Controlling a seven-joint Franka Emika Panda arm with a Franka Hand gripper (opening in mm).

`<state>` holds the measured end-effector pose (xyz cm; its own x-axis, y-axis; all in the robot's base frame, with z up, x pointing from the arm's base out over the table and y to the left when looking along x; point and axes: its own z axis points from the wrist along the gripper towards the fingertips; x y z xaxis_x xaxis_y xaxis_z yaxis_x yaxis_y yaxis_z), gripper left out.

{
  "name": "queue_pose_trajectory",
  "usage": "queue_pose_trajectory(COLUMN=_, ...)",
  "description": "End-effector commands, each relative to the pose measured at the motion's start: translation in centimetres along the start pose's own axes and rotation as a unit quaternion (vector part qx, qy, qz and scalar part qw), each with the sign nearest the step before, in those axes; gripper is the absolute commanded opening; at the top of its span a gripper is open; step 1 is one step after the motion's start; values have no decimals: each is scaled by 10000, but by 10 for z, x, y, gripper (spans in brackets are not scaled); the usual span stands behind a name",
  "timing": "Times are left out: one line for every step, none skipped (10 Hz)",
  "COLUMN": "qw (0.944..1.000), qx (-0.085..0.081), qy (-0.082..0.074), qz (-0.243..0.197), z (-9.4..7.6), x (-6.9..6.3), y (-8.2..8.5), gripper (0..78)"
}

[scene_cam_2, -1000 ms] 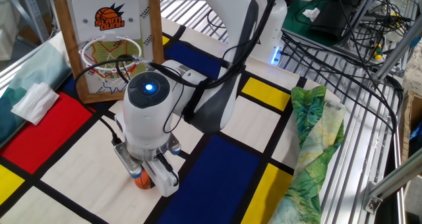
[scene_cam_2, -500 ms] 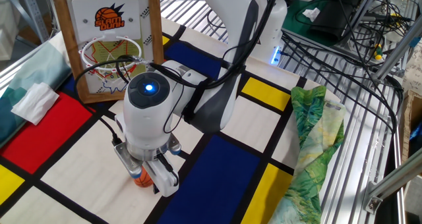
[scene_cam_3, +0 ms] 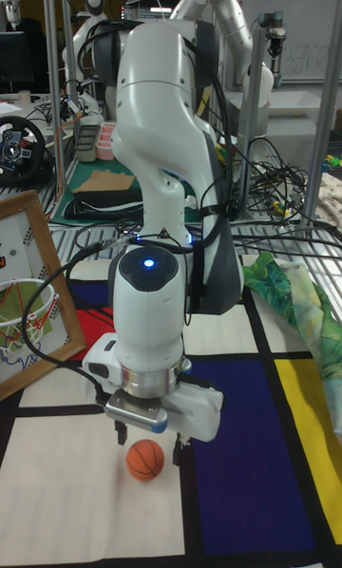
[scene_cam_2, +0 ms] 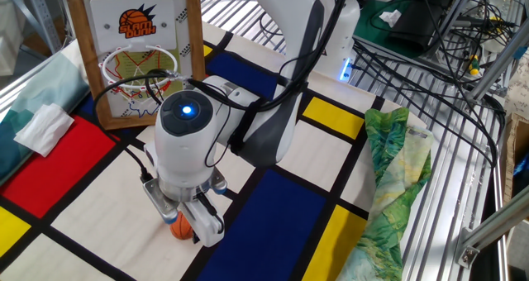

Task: Grab a basketball, release it and shoot it into the basket

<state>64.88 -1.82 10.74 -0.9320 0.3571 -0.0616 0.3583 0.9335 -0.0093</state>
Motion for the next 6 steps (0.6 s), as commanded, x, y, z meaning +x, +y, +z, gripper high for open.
queue_pose_trajectory(qw=9989, qx=39, qy=455, qz=-59, z=-1, x=-1, y=0, gripper=775)
queue_pose_trajectory(qw=9989, qx=43, qy=467, qz=-54, z=-1, x=-1, y=0, gripper=775)
queue_pose_trajectory(qw=9989, qx=43, qy=467, qz=-54, z=-1, x=-1, y=0, gripper=775)
queue_pose_trajectory(qw=9989, qx=39, qy=459, qz=-59, z=-1, x=-1, y=0, gripper=775)
queue_pose_trajectory(qw=9991, qx=26, qy=423, qz=-48, z=-1, x=-1, y=0, gripper=775)
queue_pose_trajectory(qw=9993, qx=27, qy=362, qz=-50, z=-1, x=-1, y=0, gripper=775)
